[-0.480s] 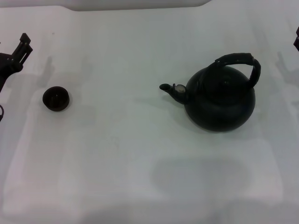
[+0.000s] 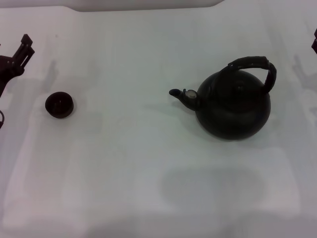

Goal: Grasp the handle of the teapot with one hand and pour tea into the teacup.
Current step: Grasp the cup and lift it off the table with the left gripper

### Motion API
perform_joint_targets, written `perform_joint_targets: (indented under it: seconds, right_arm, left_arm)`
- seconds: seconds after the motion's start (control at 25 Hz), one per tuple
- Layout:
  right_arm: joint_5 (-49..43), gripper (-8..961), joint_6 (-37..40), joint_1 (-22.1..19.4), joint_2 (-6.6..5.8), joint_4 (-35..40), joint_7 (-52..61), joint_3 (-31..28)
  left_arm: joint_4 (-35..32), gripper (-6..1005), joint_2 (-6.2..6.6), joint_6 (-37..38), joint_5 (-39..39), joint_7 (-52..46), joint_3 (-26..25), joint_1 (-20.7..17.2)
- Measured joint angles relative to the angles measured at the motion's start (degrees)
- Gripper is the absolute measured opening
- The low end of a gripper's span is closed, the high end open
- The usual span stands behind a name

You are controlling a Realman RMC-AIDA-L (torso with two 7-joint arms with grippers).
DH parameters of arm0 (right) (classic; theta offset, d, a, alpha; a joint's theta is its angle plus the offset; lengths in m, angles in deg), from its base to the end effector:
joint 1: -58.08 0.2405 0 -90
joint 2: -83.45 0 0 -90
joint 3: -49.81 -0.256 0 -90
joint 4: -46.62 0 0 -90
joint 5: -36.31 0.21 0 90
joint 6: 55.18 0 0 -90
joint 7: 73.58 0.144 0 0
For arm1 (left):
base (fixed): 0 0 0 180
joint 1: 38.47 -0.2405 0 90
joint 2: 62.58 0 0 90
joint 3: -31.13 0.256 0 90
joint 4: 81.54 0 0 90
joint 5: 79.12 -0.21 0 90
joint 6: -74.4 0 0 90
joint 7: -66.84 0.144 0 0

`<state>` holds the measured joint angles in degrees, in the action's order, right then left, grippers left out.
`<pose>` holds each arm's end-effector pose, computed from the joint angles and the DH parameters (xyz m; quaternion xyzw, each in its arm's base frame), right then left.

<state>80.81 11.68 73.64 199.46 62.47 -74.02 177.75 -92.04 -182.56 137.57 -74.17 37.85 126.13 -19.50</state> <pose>0.3598 0.2934 0.0024 -0.6907 0.2051 0.2417 0.6499 -0.3527 0.3077 -0.0146 -0.6749 -0.3433 -0.3447 0.5549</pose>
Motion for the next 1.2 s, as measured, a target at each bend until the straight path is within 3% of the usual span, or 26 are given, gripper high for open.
perform_joint_targets:
  seconds: [0.2, 0.4, 0.56, 0.96, 1.2]
  right_arm:
    - [0.0, 867, 0.0, -0.1, 0.0, -0.1, 0.0, 0.0]
    - [0.0, 866, -0.1, -0.1, 0.0, -0.1, 0.0, 0.0]
    - [0.1, 865, -0.1, 0.0, 0.0, -0.1, 0.0, 0.0]
    - [0.1, 863, -0.1, 0.1, -0.09, -0.2, 0.0, 0.0]
    - [0.0, 862, -0.1, -0.1, -0.09, -0.3, 0.0, 0.0]
  left_arm:
    - [0.2, 880, 0.09, 3.8, -0.5, -2.3, 1.2, -0.3]
    - [-0.2, 880, 1.13, 3.8, -0.9, -6.8, 5.2, 0.4]
    - [-0.2, 880, 2.9, 2.5, -3.3, -14.8, 5.4, 2.4]
    - [-0.2, 880, 12.16, -3.6, -21.5, -41.5, 5.5, 11.9]
    - [-0.2, 880, 15.91, -6.0, -36.4, -54.1, 5.5, 17.3]
